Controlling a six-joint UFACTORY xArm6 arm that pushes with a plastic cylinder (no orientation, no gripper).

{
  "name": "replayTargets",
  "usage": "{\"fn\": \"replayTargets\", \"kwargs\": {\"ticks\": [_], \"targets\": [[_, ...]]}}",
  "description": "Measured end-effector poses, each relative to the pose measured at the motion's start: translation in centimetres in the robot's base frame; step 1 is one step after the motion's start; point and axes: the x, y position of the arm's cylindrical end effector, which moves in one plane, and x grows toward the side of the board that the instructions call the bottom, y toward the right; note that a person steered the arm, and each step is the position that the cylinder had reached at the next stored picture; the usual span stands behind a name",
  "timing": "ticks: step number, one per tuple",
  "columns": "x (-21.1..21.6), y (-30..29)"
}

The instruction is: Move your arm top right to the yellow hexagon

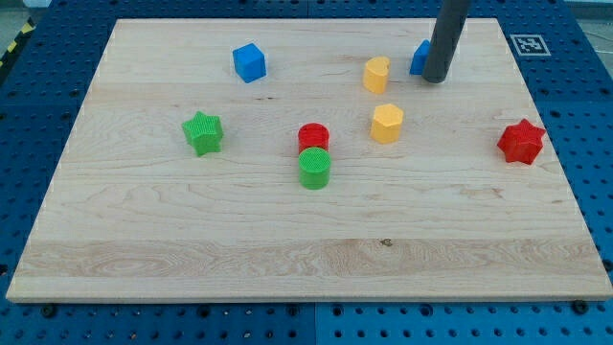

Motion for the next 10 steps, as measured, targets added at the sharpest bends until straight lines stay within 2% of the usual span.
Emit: {"fn": "replayTargets", "kwargs": {"ticks": [2,4,7,10], "targets": [[4.2,1.3],[3.6,-0.6],[7.6,-0.8],[7.2,-2.5]]}}
